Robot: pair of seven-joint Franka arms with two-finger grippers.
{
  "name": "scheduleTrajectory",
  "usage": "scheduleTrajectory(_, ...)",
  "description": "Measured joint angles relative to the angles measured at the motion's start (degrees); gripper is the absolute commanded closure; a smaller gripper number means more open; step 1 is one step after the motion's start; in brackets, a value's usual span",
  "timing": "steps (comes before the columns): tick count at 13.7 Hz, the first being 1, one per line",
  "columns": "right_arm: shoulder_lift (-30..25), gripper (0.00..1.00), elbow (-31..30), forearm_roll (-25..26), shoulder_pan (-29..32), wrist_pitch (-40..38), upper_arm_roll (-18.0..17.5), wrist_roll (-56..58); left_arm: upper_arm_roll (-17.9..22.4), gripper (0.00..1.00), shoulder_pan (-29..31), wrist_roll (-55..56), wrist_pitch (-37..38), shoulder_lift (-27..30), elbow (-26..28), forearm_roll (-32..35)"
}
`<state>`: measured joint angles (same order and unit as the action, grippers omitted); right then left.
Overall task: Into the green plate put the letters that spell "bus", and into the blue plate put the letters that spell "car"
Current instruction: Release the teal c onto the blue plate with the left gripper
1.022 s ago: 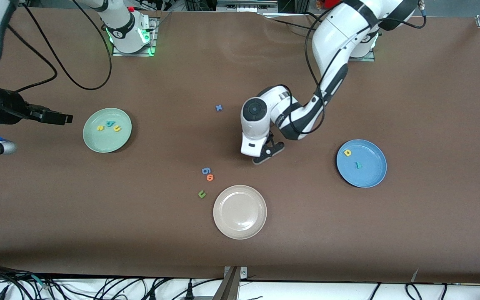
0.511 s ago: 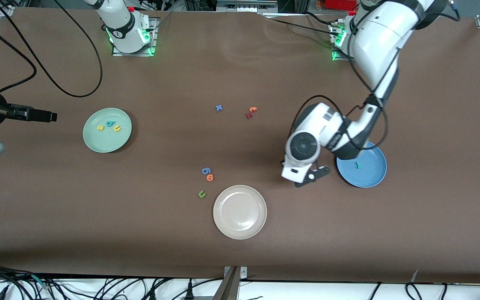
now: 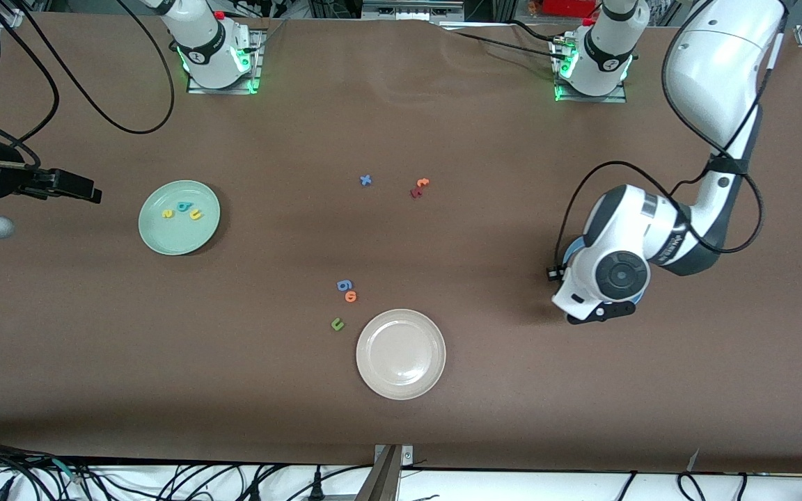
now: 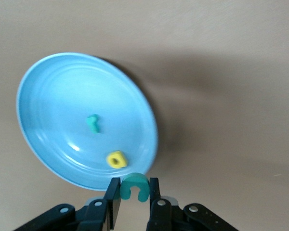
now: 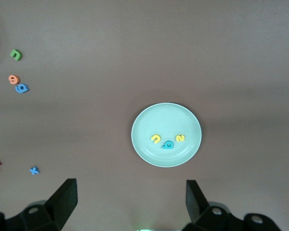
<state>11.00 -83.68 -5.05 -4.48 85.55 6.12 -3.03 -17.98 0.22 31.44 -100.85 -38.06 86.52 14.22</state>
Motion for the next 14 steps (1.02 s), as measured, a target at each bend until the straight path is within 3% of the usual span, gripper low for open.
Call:
scheduleTrajectory(5, -0.5, 0.00, -0.2, 1.8, 0.0, 1.3, -0.4, 0.0, 0.1, 0.91, 4.8, -10.8, -1.3, 1.2, 5.3, 0.1)
scheduleTrajectory(6, -0.8, 0.00, -0.2, 1.9, 0.0, 1.5, -0.4, 0.0, 0.1, 0.84, 5.6, -12.1, -1.4, 1.2, 5.9, 0.1)
scheduleTrajectory(7, -1.1, 0.00, -0.2, 2.0, 0.0, 1.5, -0.4, 0.0, 0.1, 0.57, 6.1, -13.1, -1.4, 1.2, 6.4, 0.1)
scheduleTrajectory(8, -1.3, 0.00, -0.2, 2.1, 0.0, 1.6, -0.3, 0.0, 0.1, 0.01, 6.6, -14.0, -1.5, 1.0, 6.8, 0.1)
scheduleTrajectory(14, -1.6, 0.00, -0.2, 2.3, 0.0, 4.9, -0.7, 0.0, 0.3, 0.00, 10.2, -22.9, -1.0, 0.9, 6.8, 0.2)
